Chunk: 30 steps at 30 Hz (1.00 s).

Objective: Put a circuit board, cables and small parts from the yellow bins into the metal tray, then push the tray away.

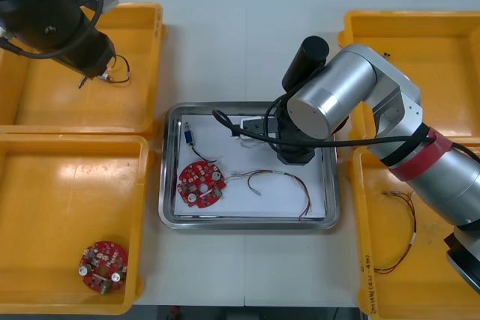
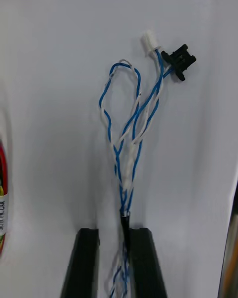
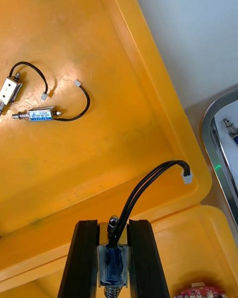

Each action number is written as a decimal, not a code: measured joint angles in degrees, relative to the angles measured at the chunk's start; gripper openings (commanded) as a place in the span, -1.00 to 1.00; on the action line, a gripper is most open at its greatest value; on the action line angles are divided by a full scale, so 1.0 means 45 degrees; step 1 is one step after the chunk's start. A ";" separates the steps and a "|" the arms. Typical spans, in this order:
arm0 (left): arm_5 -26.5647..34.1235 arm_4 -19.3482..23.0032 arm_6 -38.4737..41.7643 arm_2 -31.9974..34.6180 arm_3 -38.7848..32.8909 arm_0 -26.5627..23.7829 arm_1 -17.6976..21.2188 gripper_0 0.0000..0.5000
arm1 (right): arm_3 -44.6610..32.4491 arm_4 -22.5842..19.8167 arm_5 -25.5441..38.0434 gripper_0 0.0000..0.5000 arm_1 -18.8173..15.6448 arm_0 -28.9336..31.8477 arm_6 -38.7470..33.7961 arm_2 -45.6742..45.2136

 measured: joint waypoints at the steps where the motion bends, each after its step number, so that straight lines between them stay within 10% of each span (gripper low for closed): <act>1: 0.0000 0.0005 0.0000 0.0000 -0.0002 0.0000 0.0000 -1.00 | -0.0082 0.0000 0.0084 1.00 -0.0001 0.0000 0.0000 0.0000; 30: 0.0000 0.0196 0.0000 0.0000 -0.0212 0.0001 -0.0003 -1.00 | -0.2478 0.0098 0.4012 1.00 0.0016 0.0000 -0.0015 -0.1278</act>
